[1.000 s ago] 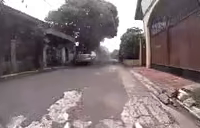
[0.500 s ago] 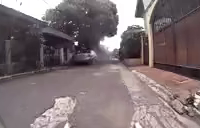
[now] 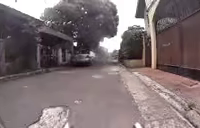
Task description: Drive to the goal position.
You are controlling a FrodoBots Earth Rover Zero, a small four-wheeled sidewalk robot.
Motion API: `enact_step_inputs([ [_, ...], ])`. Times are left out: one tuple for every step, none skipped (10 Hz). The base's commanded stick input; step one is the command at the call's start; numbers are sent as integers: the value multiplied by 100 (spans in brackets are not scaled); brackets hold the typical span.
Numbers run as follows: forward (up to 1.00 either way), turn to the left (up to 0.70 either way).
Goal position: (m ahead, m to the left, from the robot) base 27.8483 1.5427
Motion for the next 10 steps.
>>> enact_step_inputs([
  [70,-7],
  [70,0],
  [70,0],
  [70,0],
  [70,0],
  [70,0],
  [70,0],
  [70,0],
  [70,0],
  [70,0],
])
